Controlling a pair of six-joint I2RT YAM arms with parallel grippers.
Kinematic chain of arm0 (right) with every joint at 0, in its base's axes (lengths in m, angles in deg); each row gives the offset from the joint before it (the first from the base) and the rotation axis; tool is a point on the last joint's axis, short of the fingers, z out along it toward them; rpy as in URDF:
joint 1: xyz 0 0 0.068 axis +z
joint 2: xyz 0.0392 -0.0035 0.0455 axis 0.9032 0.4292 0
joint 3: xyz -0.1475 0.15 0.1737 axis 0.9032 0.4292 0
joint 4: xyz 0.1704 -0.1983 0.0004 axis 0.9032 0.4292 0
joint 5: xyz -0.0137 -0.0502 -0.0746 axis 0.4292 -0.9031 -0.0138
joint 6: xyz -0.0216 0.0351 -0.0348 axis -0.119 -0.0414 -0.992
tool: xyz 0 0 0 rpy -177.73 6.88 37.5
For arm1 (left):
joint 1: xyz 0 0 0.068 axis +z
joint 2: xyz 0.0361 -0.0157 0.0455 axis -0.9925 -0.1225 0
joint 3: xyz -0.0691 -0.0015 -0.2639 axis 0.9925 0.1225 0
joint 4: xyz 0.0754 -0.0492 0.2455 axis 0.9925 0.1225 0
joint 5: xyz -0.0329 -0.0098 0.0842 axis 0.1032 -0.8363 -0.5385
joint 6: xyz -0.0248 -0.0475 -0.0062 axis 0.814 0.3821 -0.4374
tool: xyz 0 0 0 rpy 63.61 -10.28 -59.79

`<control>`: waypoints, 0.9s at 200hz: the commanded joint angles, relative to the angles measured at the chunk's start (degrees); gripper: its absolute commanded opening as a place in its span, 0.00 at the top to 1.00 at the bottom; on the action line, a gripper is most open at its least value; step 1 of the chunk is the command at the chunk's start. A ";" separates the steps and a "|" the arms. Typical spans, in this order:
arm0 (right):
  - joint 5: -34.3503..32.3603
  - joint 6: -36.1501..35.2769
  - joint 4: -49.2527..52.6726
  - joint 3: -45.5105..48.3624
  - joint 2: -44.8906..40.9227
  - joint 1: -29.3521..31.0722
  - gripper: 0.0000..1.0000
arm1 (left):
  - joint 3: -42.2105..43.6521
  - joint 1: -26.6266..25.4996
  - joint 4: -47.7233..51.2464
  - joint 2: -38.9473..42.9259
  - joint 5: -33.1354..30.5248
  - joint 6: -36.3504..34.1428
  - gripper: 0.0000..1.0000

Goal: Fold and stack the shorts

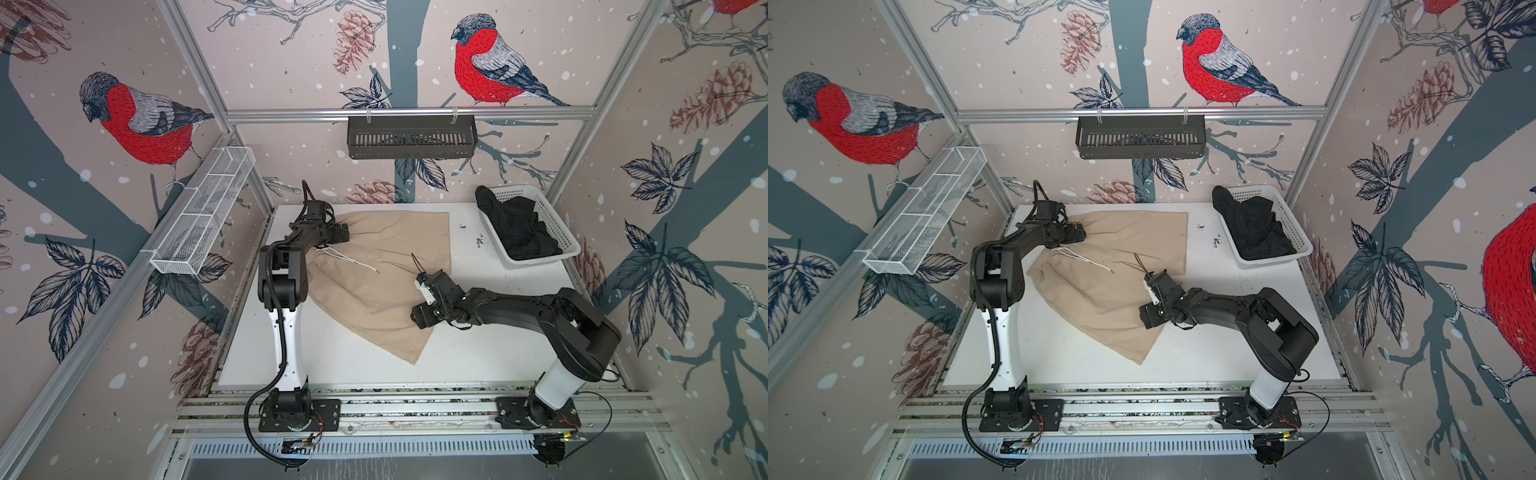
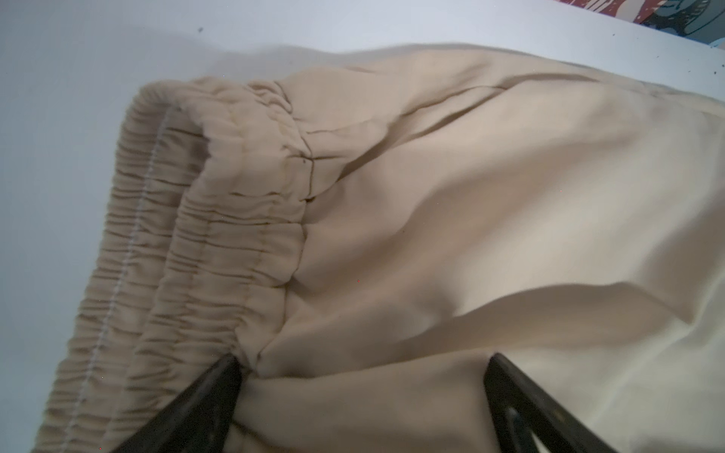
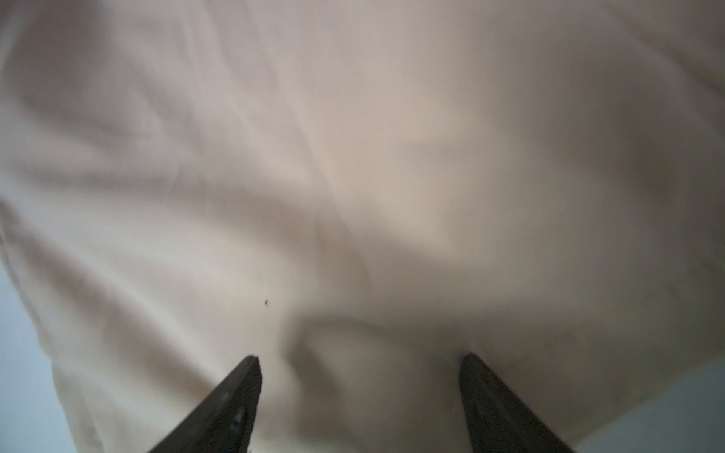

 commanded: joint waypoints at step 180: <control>0.24 20.01 21.30 11.34 -22.08 14.17 0.17 | 50.01 1.90 -3.44 57.14 -15.31 21.61 0.02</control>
